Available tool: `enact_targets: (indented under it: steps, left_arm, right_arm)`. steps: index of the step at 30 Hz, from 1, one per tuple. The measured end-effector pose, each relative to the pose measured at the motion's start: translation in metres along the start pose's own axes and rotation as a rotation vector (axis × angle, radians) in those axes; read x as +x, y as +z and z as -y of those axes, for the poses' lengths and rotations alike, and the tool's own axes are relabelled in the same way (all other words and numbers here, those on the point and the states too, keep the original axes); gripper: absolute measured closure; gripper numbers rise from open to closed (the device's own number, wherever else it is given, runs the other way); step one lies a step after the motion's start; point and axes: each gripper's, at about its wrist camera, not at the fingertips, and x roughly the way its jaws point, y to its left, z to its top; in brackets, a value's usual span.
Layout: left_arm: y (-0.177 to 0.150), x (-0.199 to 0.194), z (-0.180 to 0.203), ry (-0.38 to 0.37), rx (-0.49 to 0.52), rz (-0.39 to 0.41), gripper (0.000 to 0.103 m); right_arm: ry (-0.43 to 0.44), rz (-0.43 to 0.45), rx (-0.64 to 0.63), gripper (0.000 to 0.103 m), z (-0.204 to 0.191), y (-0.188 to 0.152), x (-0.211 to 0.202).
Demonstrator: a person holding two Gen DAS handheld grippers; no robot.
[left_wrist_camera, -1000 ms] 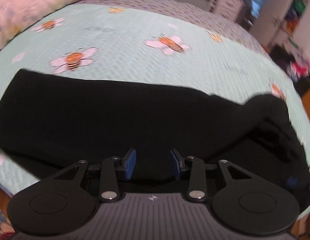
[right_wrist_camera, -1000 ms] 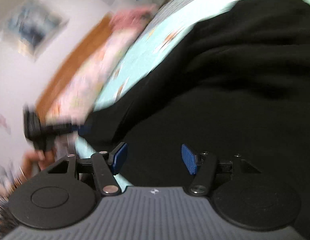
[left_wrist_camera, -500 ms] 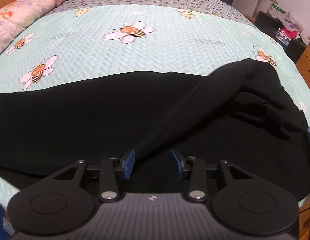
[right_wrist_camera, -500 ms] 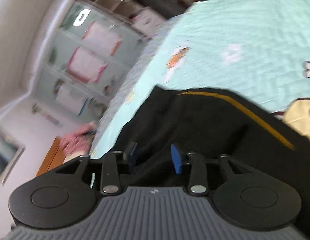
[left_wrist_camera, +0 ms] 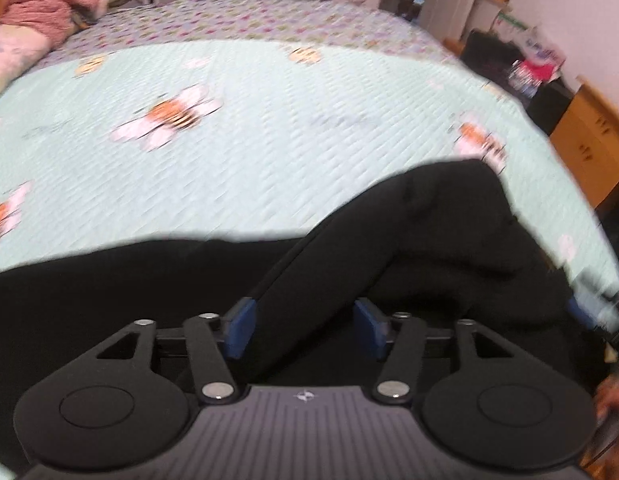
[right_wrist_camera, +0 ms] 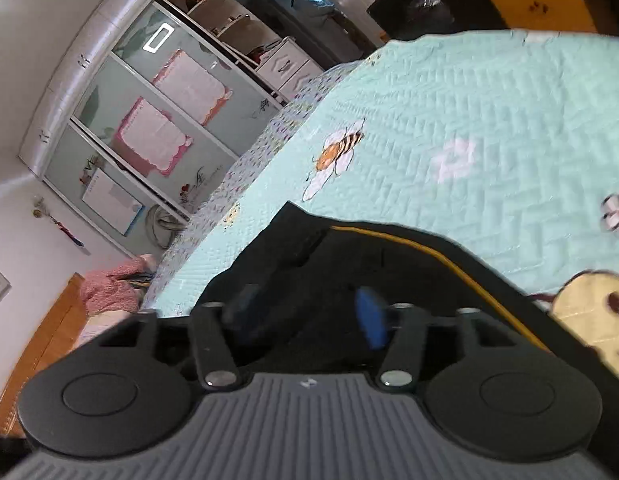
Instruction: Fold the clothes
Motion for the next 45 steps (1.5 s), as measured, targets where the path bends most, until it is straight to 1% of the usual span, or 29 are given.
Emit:
enact_targets:
  steps: [1,3,5,7,8,10,12,14,17,18,21,22,25,27,29,30,33,37,38,39,40,42,43,45]
  left_arm:
    - [0.011,0.009,0.005,-0.013,-0.005,0.01,0.039]
    - [0.031,0.03,0.017,-0.031,0.005,0.027,0.039]
    - [0.051,0.054,0.031,-0.05,0.03,0.026,0.038]
    - [0.07,0.079,0.045,-0.071,0.067,0.011,0.038]
    - [0.077,0.091,0.05,-0.085,0.08,-0.004,0.038]
    - [0.09,0.118,0.058,-0.123,0.091,-0.065,0.036]
    - [0.103,0.145,0.066,-0.159,0.101,-0.124,0.036]
    - [0.112,0.168,0.065,-0.168,0.077,-0.157,0.036]
    - [0.123,0.192,0.062,-0.205,0.053,-0.186,0.036]
    - [0.127,0.199,0.062,-0.217,0.045,-0.196,0.036]
    - [0.136,0.214,0.058,-0.249,0.018,-0.216,0.036]
    - [0.139,0.216,0.056,-0.248,0.011,-0.211,0.036]
    - [0.148,0.218,0.056,-0.258,0.026,-0.208,0.036]
    - [0.151,0.219,0.054,-0.321,0.02,-0.242,0.036]
    - [0.15,0.225,0.051,-0.413,-0.01,-0.297,0.036]
    - [0.149,0.228,0.053,-0.432,-0.013,-0.313,0.036]
    - [0.148,0.235,0.066,-0.416,0.038,-0.327,0.035]
    - [0.144,0.244,0.078,-0.405,0.037,-0.328,0.035]
    - [0.143,0.245,0.082,-0.401,0.041,-0.325,0.037]
    - [0.141,0.239,0.09,-0.399,0.084,-0.312,0.055]
    - [0.138,0.233,0.098,-0.395,0.125,-0.299,0.076]
    - [0.133,0.215,0.111,-0.372,0.169,-0.252,0.082]
    - [0.13,0.202,0.117,-0.357,0.195,-0.212,0.083]
    - [0.126,0.174,0.123,-0.359,0.211,-0.15,0.085]
  right_arm:
    - [0.002,0.006,-0.03,0.038,0.01,-0.006,0.009]
    - [0.091,0.077,-0.067,0.038,0.028,-0.018,0.01]
    - [0.143,0.103,-0.021,0.039,0.041,-0.016,0.007]
    - [0.151,0.106,-0.012,0.04,0.044,-0.015,0.006]
    - [0.151,0.106,-0.013,0.04,0.045,-0.015,0.006]
    - [0.153,0.108,-0.014,0.04,0.044,-0.016,0.006]
    - [0.174,0.12,0.007,0.042,0.046,-0.019,-0.001]
    - [0.193,0.133,0.054,0.05,0.052,-0.017,0.005]
    - [0.226,0.141,0.118,0.056,0.062,-0.015,0.005]
    - [0.236,0.142,0.129,0.056,0.064,-0.015,0.005]
    - [0.246,0.141,0.131,0.056,0.065,-0.014,0.006]
    - [0.251,0.142,0.134,0.056,0.066,-0.015,0.006]
    - [0.259,0.144,0.14,0.056,0.067,-0.015,0.005]
    - [0.262,0.144,0.141,0.056,0.067,-0.015,0.005]
    - [0.263,0.145,0.141,0.055,0.066,-0.015,0.005]
    - [0.264,0.145,0.142,0.055,0.066,-0.016,0.004]
    - [0.264,0.146,0.141,0.055,0.066,-0.016,0.003]
    - [0.266,0.145,0.142,0.055,0.067,-0.014,0.005]
    - [0.266,0.145,0.143,0.056,0.067,-0.014,0.005]
    - [0.267,0.144,0.145,0.056,0.067,-0.014,0.006]
    - [0.268,0.144,0.147,0.056,0.067,-0.014,0.006]
    - [0.267,0.143,0.148,0.056,0.067,-0.013,0.007]
    - [0.267,0.143,0.149,0.056,0.067,-0.013,0.007]
    - [0.263,0.141,0.149,0.057,0.067,-0.013,0.007]
